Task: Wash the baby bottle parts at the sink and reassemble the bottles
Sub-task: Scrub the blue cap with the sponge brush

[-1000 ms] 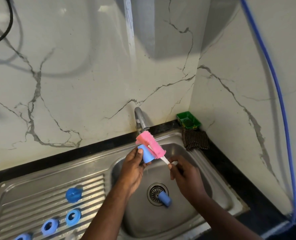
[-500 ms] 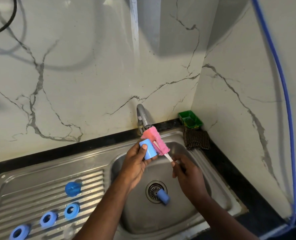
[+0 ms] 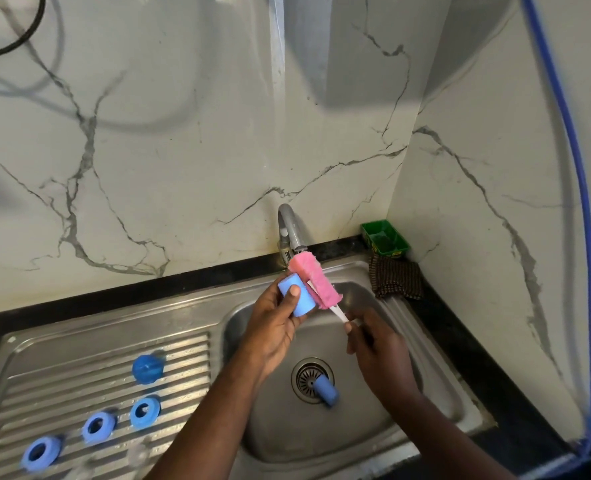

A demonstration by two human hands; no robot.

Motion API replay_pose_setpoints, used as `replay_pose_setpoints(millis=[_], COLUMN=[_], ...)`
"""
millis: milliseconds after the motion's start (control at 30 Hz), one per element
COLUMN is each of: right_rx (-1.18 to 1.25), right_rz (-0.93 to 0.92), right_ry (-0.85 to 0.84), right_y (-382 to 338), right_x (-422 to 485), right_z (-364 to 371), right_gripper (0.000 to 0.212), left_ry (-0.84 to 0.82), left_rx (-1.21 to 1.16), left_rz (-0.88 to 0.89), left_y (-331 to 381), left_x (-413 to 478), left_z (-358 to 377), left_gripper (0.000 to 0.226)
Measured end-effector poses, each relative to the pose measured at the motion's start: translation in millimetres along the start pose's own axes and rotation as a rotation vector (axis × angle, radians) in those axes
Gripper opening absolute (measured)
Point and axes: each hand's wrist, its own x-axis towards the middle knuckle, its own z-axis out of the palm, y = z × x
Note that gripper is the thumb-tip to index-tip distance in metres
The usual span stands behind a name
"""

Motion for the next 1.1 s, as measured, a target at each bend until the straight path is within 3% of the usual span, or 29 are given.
replay_pose_setpoints(millis=[200,333,400,567,733,867,1100], right_rx=[-0.009,-0.009,-0.006,-0.007,-0.04,-0.067,-0.086], right_rz=[-0.022,-0.06,-0.008,0.026,-0.012,0.004,0.017], right_ry=[0.013,-0.057,-0.042,-0.011,-0.072,-0.035,-0.086], right_y=[-2,-3,-2,-1,2,0,-1], right_x=[2,-1,-1,-1,-1,2,2], right_z=[-1,0,2,4,-3,-3,-3], right_gripper=[0.031,0.011,0.012,0.015,0.016,0.025,0.01], left_ry=[0.051,0.085,0.088,0.043,0.027,0.015,0.042], left_rx=[0.066,0.008,-0.02,0.026,-0.11,-0.039,-0.094], left_rz=[0.026,-0.014,-0.033,0.003,-0.015,0.002,0.032], left_y=[-2,-4,-5,0,5,3,4], left_x=[3,3,1,-2,-2,-3,-2], left_z=[-9,-13,-11,-7,-6,-6,-11], left_gripper=[0.043,0.026,0.023,0.025,0.033,0.037,0.041])
